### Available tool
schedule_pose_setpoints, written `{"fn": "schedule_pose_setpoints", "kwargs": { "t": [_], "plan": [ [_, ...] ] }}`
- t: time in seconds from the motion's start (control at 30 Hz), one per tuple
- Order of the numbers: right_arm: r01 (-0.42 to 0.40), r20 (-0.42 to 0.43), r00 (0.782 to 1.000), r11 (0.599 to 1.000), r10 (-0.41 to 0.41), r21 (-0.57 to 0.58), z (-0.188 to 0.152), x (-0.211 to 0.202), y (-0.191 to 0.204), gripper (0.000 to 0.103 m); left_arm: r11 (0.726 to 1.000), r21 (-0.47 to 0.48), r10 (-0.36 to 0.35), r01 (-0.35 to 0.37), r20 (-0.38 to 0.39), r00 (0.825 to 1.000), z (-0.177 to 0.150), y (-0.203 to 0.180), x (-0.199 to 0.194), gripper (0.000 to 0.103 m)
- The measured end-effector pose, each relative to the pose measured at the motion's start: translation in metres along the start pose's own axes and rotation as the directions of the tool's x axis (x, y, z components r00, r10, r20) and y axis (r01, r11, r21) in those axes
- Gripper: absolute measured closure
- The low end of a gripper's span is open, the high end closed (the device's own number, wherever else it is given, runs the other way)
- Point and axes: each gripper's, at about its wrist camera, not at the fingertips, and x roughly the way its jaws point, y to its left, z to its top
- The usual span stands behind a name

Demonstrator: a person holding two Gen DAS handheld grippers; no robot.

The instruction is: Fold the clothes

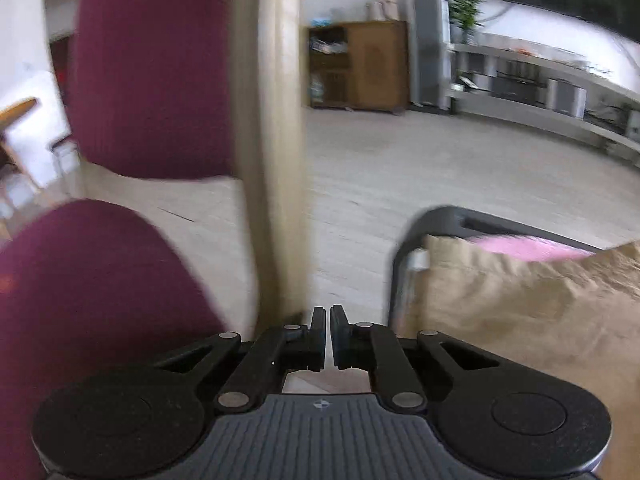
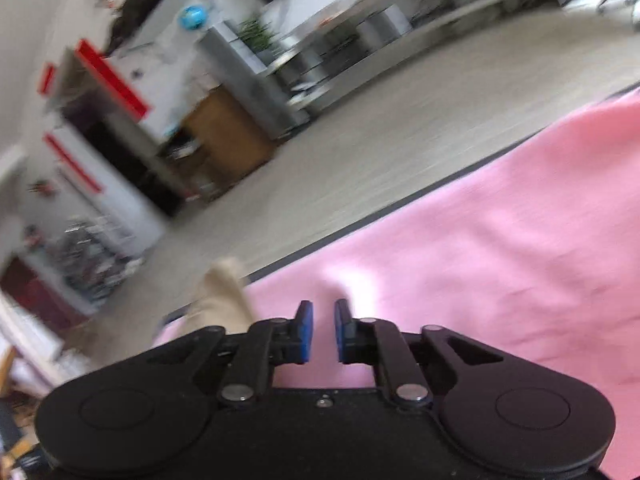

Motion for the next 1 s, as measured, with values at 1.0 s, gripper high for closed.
{"fn": "schedule_pose_setpoints", "kwargs": {
  "t": [1.0],
  "plan": [
    [-0.095, -0.287, 0.951, 0.992, 0.114, 0.080, -0.157, -0.299, 0.040, 0.078, 0.897, -0.069, -0.440, 0.436, -0.200, 0.875, -0.170, 0.107, -0.275, 0.083]
  ]
}}
